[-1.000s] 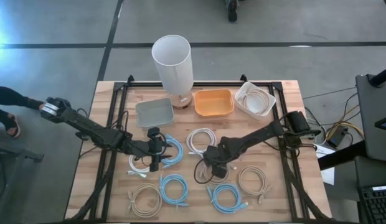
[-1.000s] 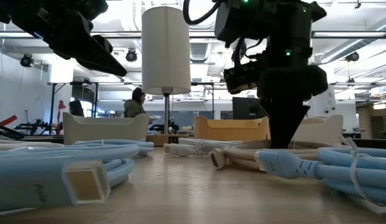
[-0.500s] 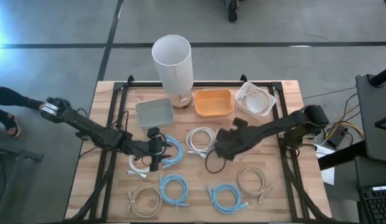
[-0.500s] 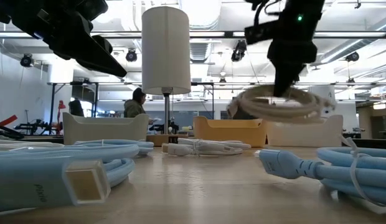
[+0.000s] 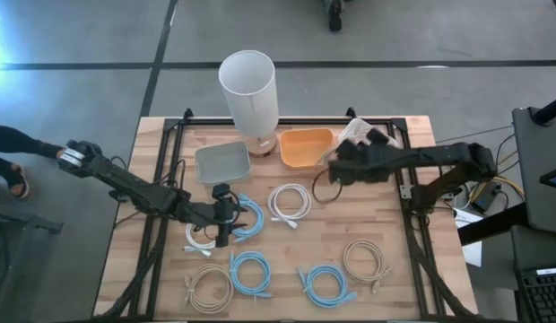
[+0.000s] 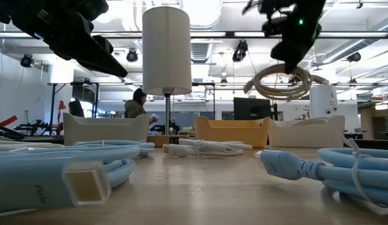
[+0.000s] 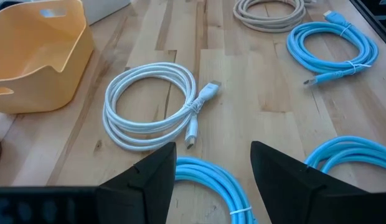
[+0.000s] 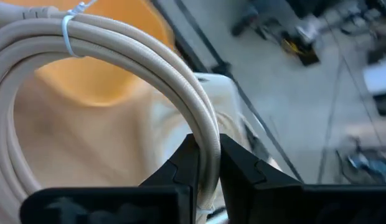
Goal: Sort HDMI cables
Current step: Put the brown HDMI cable into the white bin
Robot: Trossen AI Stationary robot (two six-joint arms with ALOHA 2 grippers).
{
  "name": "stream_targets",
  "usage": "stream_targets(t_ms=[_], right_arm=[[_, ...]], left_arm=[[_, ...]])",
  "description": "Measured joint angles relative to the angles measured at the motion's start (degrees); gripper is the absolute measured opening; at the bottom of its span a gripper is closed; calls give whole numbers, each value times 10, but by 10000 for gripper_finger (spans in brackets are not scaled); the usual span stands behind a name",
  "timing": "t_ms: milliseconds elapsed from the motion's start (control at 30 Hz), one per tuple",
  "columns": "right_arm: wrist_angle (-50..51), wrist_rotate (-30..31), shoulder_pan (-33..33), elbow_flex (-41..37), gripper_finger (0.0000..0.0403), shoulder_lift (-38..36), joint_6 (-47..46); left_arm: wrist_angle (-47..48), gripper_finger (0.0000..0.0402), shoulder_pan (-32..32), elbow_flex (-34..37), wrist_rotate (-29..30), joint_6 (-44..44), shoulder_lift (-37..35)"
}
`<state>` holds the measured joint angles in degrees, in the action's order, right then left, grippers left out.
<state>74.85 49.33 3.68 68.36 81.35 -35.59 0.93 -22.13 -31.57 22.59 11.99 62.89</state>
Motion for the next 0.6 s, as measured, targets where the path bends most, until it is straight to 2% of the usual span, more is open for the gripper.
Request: stream_targets(t_ms=[200, 333, 600], right_arm=[[0, 24, 104, -61, 41, -51, 2], [-19, 61, 157, -109, 42, -74, 5], [-160, 117, 198, -192, 42, -84, 61]], left_arm=[[0, 213, 0, 0, 0, 0, 0], [0, 213, 0, 0, 4, -1, 0], [-1, 213, 0, 0, 30, -1, 0]])
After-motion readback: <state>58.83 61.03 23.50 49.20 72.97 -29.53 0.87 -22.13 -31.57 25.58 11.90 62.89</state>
